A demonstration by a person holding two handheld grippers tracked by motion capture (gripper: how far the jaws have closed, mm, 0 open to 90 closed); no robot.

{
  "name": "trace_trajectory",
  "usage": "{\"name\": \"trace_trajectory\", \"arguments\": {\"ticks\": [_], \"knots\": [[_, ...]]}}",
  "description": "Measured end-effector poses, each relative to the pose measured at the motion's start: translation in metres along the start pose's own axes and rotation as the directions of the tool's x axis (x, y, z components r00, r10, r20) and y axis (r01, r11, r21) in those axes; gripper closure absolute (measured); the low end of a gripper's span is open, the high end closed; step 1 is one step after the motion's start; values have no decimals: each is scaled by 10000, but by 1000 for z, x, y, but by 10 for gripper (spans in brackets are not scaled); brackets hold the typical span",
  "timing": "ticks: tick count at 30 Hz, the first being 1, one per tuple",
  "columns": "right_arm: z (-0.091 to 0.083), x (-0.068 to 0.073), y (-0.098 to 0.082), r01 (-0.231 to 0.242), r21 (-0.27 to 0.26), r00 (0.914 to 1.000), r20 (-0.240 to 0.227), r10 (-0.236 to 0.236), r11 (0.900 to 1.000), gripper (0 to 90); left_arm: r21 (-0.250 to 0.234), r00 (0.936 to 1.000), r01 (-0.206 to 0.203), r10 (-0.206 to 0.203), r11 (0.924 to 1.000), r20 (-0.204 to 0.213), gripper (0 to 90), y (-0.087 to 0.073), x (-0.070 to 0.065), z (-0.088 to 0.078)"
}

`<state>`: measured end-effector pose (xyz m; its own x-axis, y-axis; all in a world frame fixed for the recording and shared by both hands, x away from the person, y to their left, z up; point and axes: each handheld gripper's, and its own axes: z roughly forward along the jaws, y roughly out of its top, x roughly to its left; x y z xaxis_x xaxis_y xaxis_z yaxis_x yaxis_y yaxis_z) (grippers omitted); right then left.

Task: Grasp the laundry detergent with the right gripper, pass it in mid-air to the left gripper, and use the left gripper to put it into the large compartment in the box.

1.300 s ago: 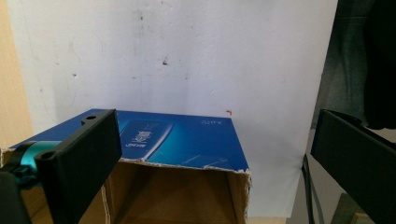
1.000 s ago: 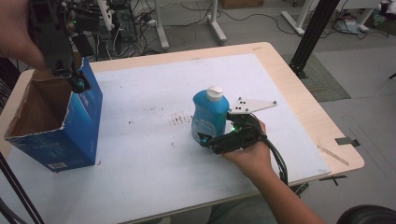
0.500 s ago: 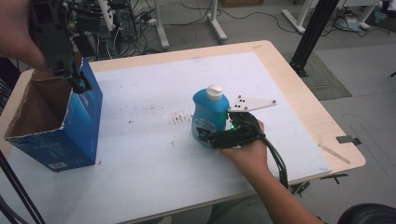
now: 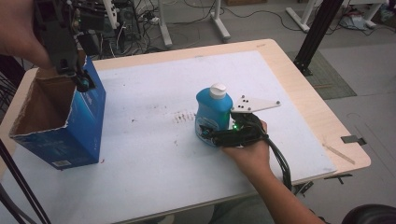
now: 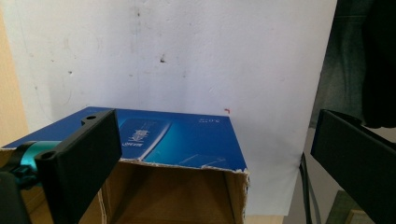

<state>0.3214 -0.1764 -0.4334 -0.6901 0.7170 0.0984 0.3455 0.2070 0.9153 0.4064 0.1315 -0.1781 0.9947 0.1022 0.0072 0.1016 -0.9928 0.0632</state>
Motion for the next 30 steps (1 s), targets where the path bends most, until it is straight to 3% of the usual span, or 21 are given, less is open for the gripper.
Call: {"name": "trace_trajectory", "arguments": {"ticks": [18, 30], "knots": [[2, 1, 0, 129, -7, 9997, 190, -129, 9999, 336, 96, 10000, 44, -44, 9999, 29, 16, 0, 1, 1], [1, 4, 1, 645, -147, 9976, 268, -641, 9978, 432, 118, 9999, 117, -118, 9999, 92, 17, 1, 2, 1]]}}
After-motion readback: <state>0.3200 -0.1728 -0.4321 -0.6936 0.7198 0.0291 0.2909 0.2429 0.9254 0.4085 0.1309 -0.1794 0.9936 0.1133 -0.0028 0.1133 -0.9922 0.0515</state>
